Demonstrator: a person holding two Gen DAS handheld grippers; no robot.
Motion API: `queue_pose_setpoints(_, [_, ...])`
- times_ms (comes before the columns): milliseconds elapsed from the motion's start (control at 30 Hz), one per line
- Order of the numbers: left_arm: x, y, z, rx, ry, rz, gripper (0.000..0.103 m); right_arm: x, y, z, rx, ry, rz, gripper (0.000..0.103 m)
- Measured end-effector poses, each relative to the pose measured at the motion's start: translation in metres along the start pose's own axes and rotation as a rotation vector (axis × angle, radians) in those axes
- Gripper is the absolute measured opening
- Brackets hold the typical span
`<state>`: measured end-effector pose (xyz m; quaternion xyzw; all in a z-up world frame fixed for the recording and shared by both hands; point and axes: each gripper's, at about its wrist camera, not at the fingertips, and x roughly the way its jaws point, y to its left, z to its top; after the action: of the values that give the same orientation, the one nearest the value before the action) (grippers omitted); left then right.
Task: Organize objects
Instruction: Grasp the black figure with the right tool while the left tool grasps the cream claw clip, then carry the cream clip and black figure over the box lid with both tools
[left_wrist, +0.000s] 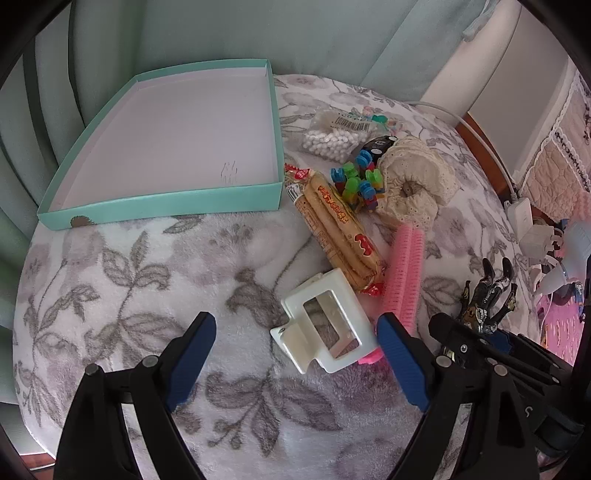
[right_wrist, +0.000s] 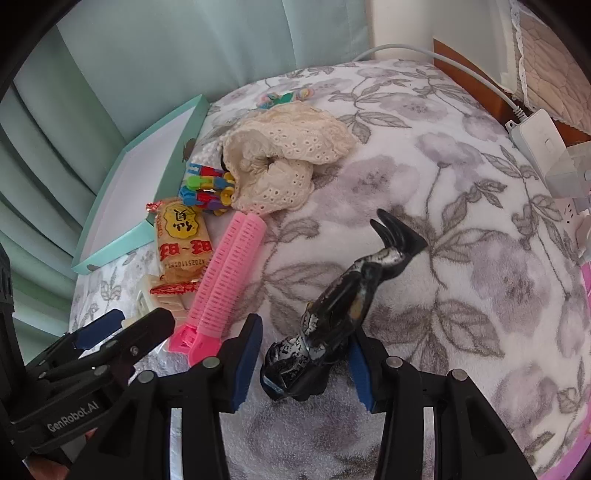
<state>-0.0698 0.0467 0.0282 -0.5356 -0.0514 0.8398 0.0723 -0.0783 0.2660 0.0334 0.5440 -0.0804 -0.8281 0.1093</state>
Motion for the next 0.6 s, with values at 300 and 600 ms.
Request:
queue_pose_setpoints(300, [0.012, -0.005, -0.001, -0.009, 0.038, 0.016, 0.073, 0.003, -0.007, 0.003, 0.039, -0.019, 0.025, 0.042])
queue_pose_setpoints(600, [0.01, -0.004, -0.003, 0.009, 0.029, 0.044, 0.046, 0.001, -0.003, 0.003, 0.049, -0.02, 0.039, 0.041])
